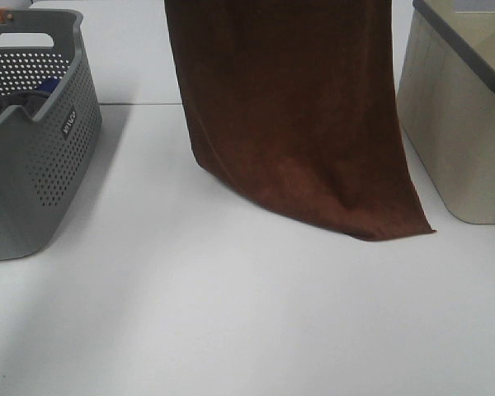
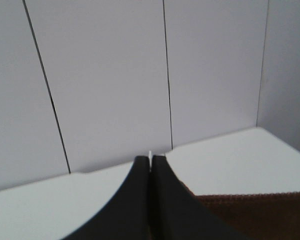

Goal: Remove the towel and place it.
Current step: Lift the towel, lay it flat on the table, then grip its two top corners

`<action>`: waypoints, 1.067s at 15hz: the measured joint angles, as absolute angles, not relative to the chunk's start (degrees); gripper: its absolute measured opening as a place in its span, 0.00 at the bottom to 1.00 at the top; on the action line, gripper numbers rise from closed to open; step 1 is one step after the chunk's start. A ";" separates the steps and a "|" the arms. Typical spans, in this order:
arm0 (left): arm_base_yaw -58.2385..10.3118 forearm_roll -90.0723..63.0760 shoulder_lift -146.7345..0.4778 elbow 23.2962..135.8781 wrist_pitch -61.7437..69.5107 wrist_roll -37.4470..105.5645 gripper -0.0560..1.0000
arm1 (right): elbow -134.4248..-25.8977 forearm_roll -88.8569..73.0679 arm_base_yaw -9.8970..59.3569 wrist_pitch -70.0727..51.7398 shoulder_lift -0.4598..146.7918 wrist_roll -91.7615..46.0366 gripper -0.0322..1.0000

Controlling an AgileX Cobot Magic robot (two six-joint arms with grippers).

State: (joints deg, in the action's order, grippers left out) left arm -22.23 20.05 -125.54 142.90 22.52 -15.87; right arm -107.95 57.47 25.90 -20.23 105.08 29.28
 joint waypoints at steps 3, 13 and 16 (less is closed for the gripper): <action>-18.79 20.11 -125.94 142.90 6.13 -19.60 0.05 | -114.59 57.47 23.66 -7.33 107.95 30.94 0.03; -20.80 15.07 -126.80 143.01 31.23 -17.93 0.05 | -121.35 43.26 24.12 -34.43 113.22 24.29 0.03; -21.26 8.94 -126.80 143.01 50.31 -12.09 0.05 | -121.35 27.56 24.01 -48.01 114.88 10.20 0.03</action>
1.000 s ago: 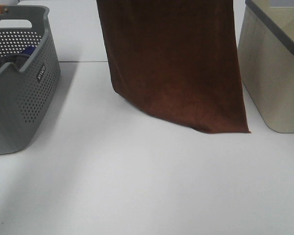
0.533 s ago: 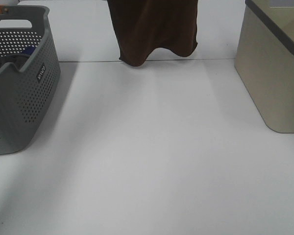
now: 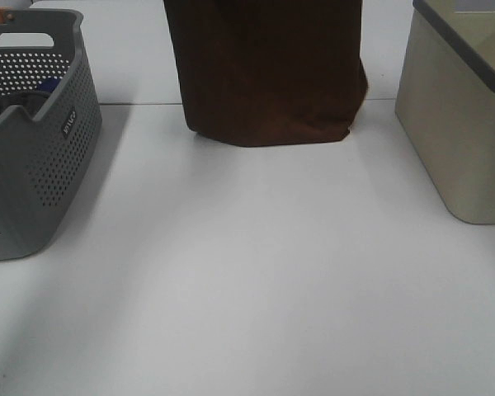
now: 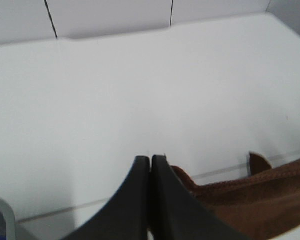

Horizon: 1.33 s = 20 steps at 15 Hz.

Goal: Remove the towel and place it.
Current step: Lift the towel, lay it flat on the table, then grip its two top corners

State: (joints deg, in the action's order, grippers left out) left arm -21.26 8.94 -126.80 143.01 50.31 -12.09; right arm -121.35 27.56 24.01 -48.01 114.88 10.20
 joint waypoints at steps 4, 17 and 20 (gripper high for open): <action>-21.20 3.84 -126.80 143.01 66.46 -9.05 0.05 | -121.35 15.70 23.49 -63.54 115.85 2.01 0.03; -29.79 1.72 -108.00 102.16 69.21 -9.28 0.05 | -91.10 -0.92 23.38 -69.56 100.15 -0.46 0.03; -35.07 2.18 -99.29 84.63 68.58 -15.18 0.05 | -73.97 -6.65 23.43 -69.44 91.79 -0.63 0.03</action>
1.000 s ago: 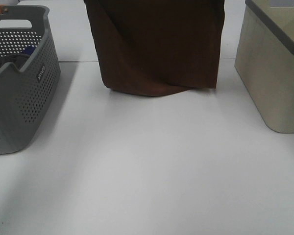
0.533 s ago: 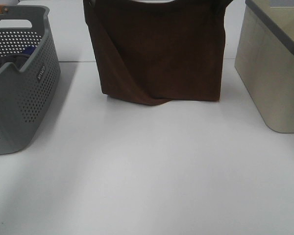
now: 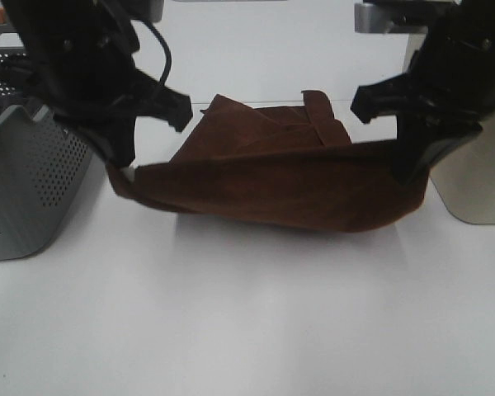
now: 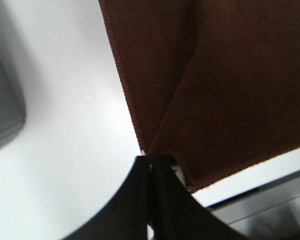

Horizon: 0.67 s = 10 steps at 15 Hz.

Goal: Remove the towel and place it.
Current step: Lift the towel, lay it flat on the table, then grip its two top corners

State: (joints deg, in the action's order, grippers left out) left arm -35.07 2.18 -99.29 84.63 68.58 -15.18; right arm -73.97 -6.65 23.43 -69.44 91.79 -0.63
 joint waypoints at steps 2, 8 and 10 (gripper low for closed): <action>-39.25 1.32 -94.54 75.40 67.84 -19.88 0.05 | -63.31 -11.23 23.43 -69.33 86.52 -0.69 0.03; -51.45 -2.01 -88.58 60.62 65.15 -31.23 0.05 | -44.63 -17.53 23.49 -68.30 76.78 -0.74 0.03; -55.06 -4.93 -88.52 57.12 64.92 -32.89 0.05 | -40.11 -20.05 23.55 -68.24 73.97 -0.74 0.03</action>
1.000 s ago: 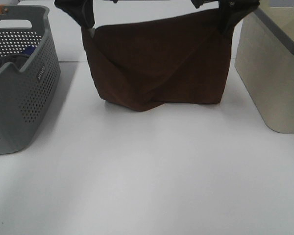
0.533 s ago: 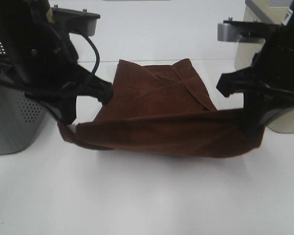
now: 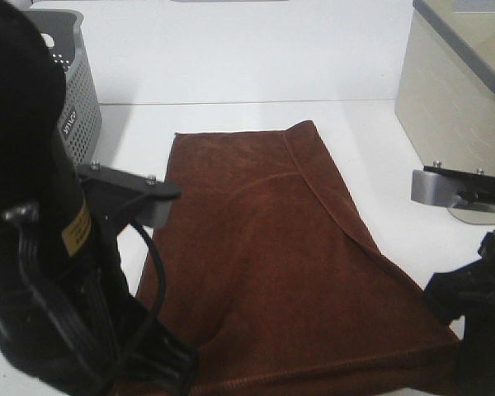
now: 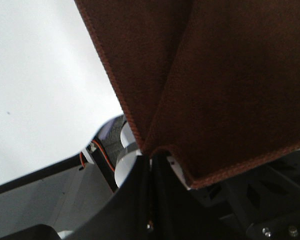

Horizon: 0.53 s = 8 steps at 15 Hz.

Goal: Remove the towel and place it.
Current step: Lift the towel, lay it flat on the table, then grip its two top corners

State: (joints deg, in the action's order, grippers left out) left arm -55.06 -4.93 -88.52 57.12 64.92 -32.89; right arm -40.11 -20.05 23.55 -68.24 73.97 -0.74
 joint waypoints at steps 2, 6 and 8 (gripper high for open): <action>-58.84 -6.88 -88.52 54.89 64.40 -33.63 0.05 | -36.67 -21.54 23.55 -68.01 71.56 -0.74 0.03; -61.25 -6.65 -88.41 54.37 65.15 -36.90 0.05 | -33.46 -21.08 23.55 -66.92 68.93 -0.74 0.06; -61.25 -6.59 -88.41 53.86 67.44 -38.96 0.06 | -33.12 -19.77 23.49 -66.92 68.93 -0.74 0.18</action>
